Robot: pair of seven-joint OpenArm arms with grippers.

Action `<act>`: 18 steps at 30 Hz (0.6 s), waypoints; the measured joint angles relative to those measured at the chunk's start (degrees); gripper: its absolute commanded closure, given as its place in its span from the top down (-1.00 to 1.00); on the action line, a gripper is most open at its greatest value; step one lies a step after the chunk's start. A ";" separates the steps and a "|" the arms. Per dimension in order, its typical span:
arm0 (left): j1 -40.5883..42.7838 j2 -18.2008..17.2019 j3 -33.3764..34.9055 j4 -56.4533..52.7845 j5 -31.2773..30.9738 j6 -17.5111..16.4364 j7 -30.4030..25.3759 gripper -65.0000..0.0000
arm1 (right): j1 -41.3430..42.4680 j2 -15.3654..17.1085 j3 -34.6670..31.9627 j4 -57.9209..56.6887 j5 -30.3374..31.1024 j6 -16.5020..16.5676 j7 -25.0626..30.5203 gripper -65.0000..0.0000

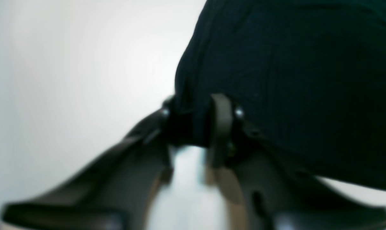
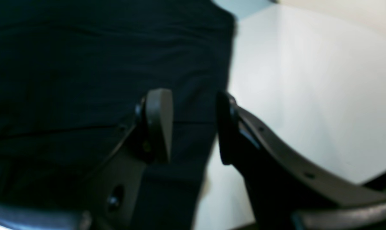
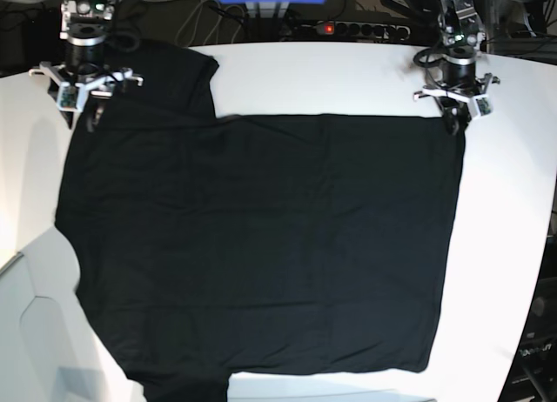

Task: Fold the T-shirt properly
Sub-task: 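Lower both grippers onto the shirt's shoulder corners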

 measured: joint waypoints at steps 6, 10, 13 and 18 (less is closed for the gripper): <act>0.00 0.02 0.00 0.00 -0.02 -0.02 -0.04 -0.99 | 0.13 -2.60 4.72 0.00 -0.02 -0.02 -0.02 0.03; 0.07 0.04 0.00 0.04 0.00 -0.02 -0.15 -1.00 | 1.03 -2.56 4.76 -3.50 -0.02 0.00 0.33 0.04; 0.11 0.15 -0.02 0.04 -0.02 -0.02 -0.42 -1.00 | 4.11 -2.36 4.96 -9.49 0.11 0.04 0.57 0.05; 0.13 0.17 -0.04 0.04 -0.02 -0.02 -0.22 -1.00 | 6.19 -0.55 5.16 -16.50 -0.04 0.02 -0.07 0.05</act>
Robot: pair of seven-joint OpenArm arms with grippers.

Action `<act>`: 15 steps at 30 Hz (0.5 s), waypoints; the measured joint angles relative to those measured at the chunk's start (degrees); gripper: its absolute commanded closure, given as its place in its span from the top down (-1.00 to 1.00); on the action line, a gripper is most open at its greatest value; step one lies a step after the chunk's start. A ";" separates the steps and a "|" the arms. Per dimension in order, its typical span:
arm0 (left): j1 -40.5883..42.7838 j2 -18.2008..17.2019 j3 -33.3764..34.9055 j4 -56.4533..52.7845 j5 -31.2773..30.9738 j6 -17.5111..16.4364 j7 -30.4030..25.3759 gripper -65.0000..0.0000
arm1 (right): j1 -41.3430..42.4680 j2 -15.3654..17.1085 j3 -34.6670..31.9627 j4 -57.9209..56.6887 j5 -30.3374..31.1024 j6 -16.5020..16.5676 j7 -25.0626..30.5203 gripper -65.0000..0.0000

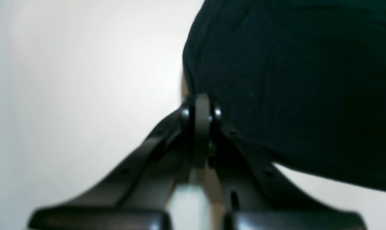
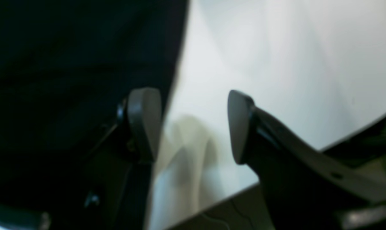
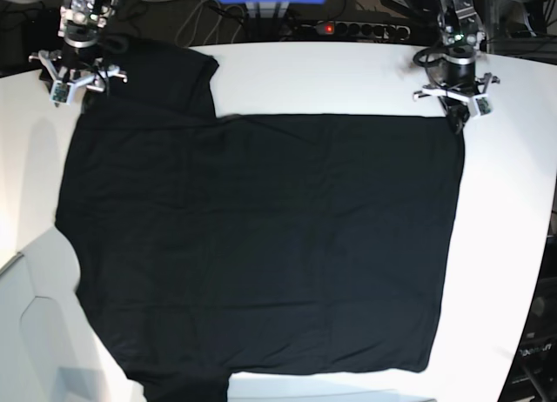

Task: Fold the T-shirt properly
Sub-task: 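Lower both grippers onto the shirt's shoulder corners, then grasp the shoulder corners with both grippers and lift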

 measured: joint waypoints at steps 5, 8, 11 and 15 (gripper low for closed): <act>-0.02 0.00 0.00 0.00 0.02 0.02 0.02 -1.00 | 0.90 -0.13 -0.48 -1.25 0.02 0.09 0.33 0.05; 0.00 0.00 0.00 0.00 0.02 0.02 0.00 -1.00 | 0.70 -0.17 -0.13 -1.18 0.02 4.22 0.22 0.05; 0.39 0.00 0.00 0.11 0.04 0.02 -0.20 -1.00 | 0.76 -0.63 -0.20 -1.18 0.02 7.13 0.07 0.05; 0.79 0.02 0.00 0.39 0.04 0.04 -0.17 -1.00 | 0.48 -1.90 -0.04 0.07 0.04 7.30 0.02 0.05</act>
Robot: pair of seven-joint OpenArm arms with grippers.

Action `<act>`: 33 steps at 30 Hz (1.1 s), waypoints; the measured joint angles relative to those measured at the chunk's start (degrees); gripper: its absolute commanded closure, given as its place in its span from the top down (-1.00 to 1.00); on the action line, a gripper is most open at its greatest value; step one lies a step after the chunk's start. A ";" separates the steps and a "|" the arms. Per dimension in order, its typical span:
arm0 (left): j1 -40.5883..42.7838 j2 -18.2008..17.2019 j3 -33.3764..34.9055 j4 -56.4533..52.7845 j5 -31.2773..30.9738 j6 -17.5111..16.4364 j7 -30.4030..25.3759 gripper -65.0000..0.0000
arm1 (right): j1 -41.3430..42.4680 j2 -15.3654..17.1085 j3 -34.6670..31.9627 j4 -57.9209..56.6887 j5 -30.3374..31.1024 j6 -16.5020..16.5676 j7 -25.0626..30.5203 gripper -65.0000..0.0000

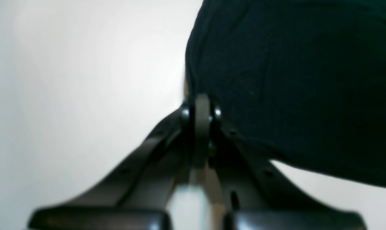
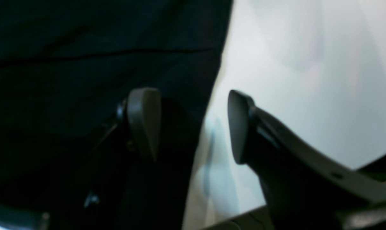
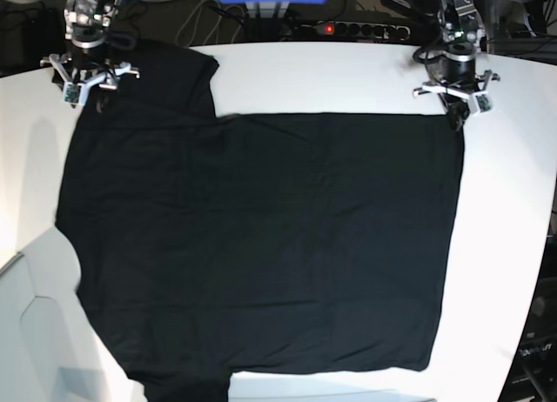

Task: Fold the T-shirt properly
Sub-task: 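Grasp the shoulder corners with both grippers and lift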

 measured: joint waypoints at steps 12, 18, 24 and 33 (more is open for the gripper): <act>-0.02 -0.04 0.00 0.04 0.24 0.02 0.00 -1.00 | 0.02 -0.28 -0.15 -1.73 0.24 0.07 1.31 0.04; -0.02 -0.07 0.00 0.04 0.24 0.07 0.00 -1.00 | -0.07 -0.28 -0.15 -1.73 0.31 0.07 0.94 -0.12; 0.02 0.22 -3.34 0.04 0.42 -0.17 0.76 -1.00 | 0.74 -0.22 -0.17 -1.07 1.11 0.22 -4.00 -0.72; 0.13 0.17 -3.48 0.04 0.44 -0.09 0.87 -1.00 | 0.70 -0.28 -0.20 0.20 0.92 0.35 -5.92 -1.00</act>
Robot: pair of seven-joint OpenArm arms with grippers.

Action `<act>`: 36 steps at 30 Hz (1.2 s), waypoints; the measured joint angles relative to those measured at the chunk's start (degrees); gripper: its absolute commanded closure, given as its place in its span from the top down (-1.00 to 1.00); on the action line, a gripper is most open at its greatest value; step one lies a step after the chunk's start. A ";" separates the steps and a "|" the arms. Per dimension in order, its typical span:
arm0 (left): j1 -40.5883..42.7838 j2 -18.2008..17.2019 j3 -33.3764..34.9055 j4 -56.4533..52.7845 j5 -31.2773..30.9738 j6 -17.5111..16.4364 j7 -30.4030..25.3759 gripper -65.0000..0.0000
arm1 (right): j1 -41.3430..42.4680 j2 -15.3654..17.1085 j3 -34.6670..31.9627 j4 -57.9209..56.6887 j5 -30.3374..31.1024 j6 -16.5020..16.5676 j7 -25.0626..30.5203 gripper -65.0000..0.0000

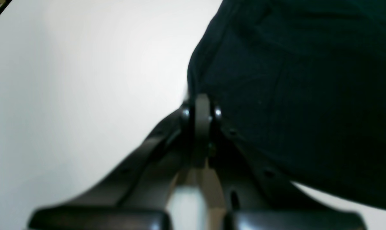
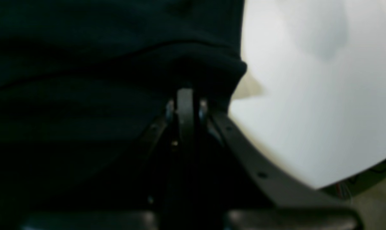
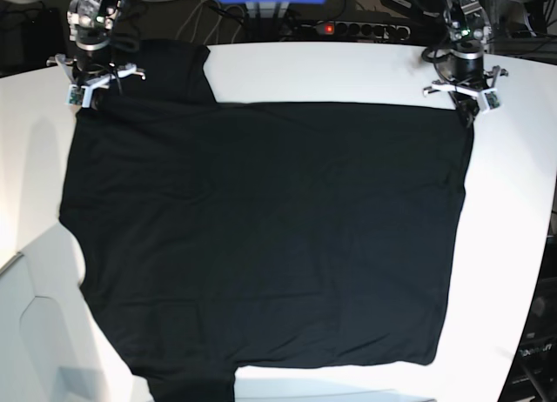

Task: Fold the T-shirt properly
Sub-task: 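Grasp the shoulder corners with both grippers and lift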

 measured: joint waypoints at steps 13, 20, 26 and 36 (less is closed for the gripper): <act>3.85 0.57 -0.15 7.98 -0.22 0.31 0.07 -1.00 | -3.58 -3.39 0.02 14.12 -0.68 0.09 -2.71 -1.00; 4.39 4.70 -5.22 14.32 0.04 0.04 0.02 -1.00 | -1.29 -4.13 0.07 15.93 -0.72 0.09 -2.82 -1.00; 0.72 4.74 -5.55 14.47 0.00 -0.11 0.37 -1.00 | 2.82 -3.98 0.04 15.93 -0.72 0.09 -2.78 -1.00; -6.10 4.98 -5.51 10.16 0.20 0.20 0.52 -1.00 | 12.17 -3.82 -0.24 14.03 -0.96 0.07 -3.30 -1.00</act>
